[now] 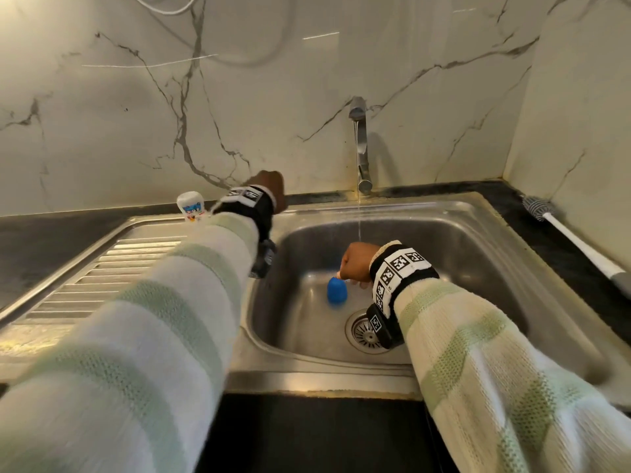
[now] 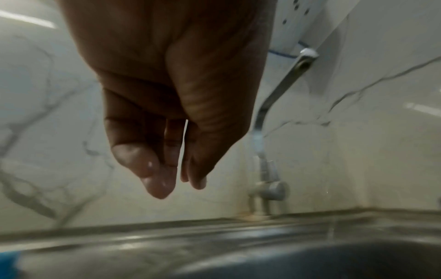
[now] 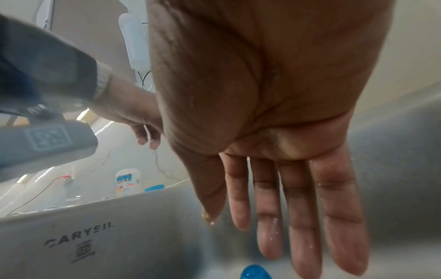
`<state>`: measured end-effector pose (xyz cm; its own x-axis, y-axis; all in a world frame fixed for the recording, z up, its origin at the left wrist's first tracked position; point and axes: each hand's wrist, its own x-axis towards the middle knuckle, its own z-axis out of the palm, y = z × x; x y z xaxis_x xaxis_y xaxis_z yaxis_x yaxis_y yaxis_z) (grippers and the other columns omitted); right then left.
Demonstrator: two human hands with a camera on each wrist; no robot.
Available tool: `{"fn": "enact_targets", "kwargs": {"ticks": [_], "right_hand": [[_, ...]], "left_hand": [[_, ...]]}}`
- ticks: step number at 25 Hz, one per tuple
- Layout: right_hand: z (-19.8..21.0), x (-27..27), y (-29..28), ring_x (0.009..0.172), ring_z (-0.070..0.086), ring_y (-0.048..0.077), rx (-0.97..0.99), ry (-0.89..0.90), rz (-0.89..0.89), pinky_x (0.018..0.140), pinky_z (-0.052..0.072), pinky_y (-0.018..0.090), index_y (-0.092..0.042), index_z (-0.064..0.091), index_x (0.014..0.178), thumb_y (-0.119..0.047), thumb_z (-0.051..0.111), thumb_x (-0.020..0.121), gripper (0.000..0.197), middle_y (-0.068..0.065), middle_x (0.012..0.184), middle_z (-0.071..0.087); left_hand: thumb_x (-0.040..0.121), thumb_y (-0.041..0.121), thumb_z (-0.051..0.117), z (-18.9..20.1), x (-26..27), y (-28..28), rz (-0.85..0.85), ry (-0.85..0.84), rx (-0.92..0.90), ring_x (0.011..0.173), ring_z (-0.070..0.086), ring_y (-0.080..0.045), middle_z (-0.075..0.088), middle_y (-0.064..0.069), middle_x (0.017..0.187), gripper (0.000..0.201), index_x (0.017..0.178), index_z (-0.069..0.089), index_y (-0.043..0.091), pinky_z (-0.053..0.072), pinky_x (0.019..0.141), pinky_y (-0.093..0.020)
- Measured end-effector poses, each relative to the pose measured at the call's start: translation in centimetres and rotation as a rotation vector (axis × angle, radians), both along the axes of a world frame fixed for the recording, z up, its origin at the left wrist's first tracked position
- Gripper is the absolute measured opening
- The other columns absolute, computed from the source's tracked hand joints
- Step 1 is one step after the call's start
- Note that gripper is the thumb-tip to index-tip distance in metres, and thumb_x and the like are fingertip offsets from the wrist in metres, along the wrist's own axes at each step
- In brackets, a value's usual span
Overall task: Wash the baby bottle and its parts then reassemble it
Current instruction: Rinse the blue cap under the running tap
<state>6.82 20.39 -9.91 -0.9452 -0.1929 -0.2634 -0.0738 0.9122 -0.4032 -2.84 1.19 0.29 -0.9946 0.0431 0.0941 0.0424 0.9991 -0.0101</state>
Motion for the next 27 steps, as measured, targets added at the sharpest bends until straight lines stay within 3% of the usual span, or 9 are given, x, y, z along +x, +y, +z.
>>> {"fn": "enact_targets", "kwargs": {"ticks": [3, 6, 8, 11, 15, 18, 20, 23, 27], "right_hand": [[0.2, 0.7, 1.1, 0.092, 0.067, 0.026, 0.087, -0.001, -0.040, 0.087, 0.055, 0.037, -0.007, 0.067, 0.111, -0.039, 0.066, 0.087, 0.040, 0.011, 0.108, 0.071], [0.4, 1.9, 3.0, 0.098, 0.068, 0.029, 0.072, 0.017, -0.144, 0.091, 0.055, 0.041, -0.008, 0.066, 0.114, -0.036, 0.067, 0.086, 0.039, 0.011, 0.109, 0.070], [0.4, 2.4, 4.8, 0.098, 0.068, 0.030, 0.037, 0.005, -0.203, 0.091, 0.055, 0.043, -0.006, 0.066, 0.113, -0.033, 0.066, 0.089, 0.036, 0.013, 0.109, 0.070], [0.0, 1.9, 6.7, 0.098, 0.069, 0.029, 0.033, -0.018, -0.260, 0.091, 0.055, 0.042, -0.006, 0.064, 0.115, -0.033, 0.066, 0.090, 0.037, 0.013, 0.112, 0.070], [-0.6, 0.3, 5.9, 0.099, 0.068, 0.030, 0.033, -0.057, -0.237, 0.092, 0.055, 0.045, -0.006, 0.062, 0.116, -0.033, 0.067, 0.090, 0.038, 0.013, 0.112, 0.070], [-1.1, -0.6, 5.2, 0.096, 0.069, 0.029, 0.067, -0.049, -0.222, 0.091, 0.055, 0.043, -0.006, 0.064, 0.114, -0.036, 0.066, 0.090, 0.039, 0.012, 0.108, 0.071], [-1.5, -0.6, 5.2, 0.094, 0.070, 0.029, 0.031, -0.050, -0.241, 0.089, 0.055, 0.042, -0.004, 0.064, 0.112, -0.033, 0.066, 0.090, 0.036, 0.012, 0.105, 0.072], [-1.6, -1.2, 5.4, 0.079, 0.069, 0.031, -0.110, 0.033, -0.317, 0.078, 0.058, 0.041, -0.003, 0.065, 0.099, -0.030, 0.064, 0.090, 0.028, 0.014, 0.091, 0.070], [-0.8, -1.4, 4.4, 0.085, 0.069, 0.033, -0.322, 0.277, -0.349, 0.079, 0.058, 0.043, -0.006, 0.068, 0.105, -0.028, 0.057, 0.094, 0.027, 0.016, 0.098, 0.070]], "left_hand": [[0.085, 0.026, 0.065, -3.8, 3.2, 6.4, -0.121, -0.052, 0.031, 0.102, 0.067, -0.035, 0.069, -0.017, 0.111, 0.032, 0.110, 0.068, 0.005, 0.052, 0.079, -0.036], [0.083, 0.032, 0.064, -10.0, 4.0, 8.9, -0.060, -0.188, 0.105, 0.093, 0.068, -0.029, 0.071, -0.006, 0.110, 0.027, 0.107, 0.069, 0.023, 0.051, 0.078, -0.038], [0.083, 0.026, 0.066, -12.9, 3.7, 9.5, -0.041, -0.249, 0.105, 0.099, 0.068, -0.030, 0.070, -0.006, 0.111, 0.027, 0.109, 0.069, 0.020, 0.054, 0.085, -0.040], [0.080, 0.027, 0.071, -15.2, 3.5, 9.7, -0.069, -0.324, 0.045, 0.108, 0.066, -0.032, 0.068, -0.011, 0.119, 0.043, 0.120, 0.065, 0.012, 0.054, 0.092, -0.039], [0.066, 0.029, 0.079, -18.4, 2.1, 8.8, -0.106, -0.456, 0.034, 0.107, 0.067, -0.027, 0.069, -0.002, 0.121, 0.058, 0.123, 0.065, 0.031, 0.053, 0.096, -0.041], [0.073, 0.025, 0.077, -18.5, 2.2, 8.2, -0.102, -0.434, 0.089, 0.106, 0.067, -0.028, 0.069, -0.006, 0.119, 0.048, 0.120, 0.068, 0.022, 0.054, 0.096, -0.040], [0.082, 0.028, 0.075, -17.3, 2.6, 8.3, -0.085, -0.362, 0.211, 0.105, 0.067, -0.029, 0.069, -0.010, 0.116, 0.041, 0.120, 0.068, 0.014, 0.054, 0.094, -0.039], [0.088, 0.033, 0.071, -15.1, 3.1, 9.1, -0.066, -0.232, 0.614, 0.100, 0.068, -0.029, 0.069, -0.013, 0.112, 0.043, 0.124, 0.064, 0.010, 0.056, 0.091, -0.041], [0.088, 0.016, 0.073, -12.5, 4.7, 9.9, -0.083, -0.159, 1.164, 0.094, 0.067, -0.024, 0.068, -0.013, 0.115, 0.040, 0.126, 0.062, 0.008, 0.058, 0.089, -0.040]]}}
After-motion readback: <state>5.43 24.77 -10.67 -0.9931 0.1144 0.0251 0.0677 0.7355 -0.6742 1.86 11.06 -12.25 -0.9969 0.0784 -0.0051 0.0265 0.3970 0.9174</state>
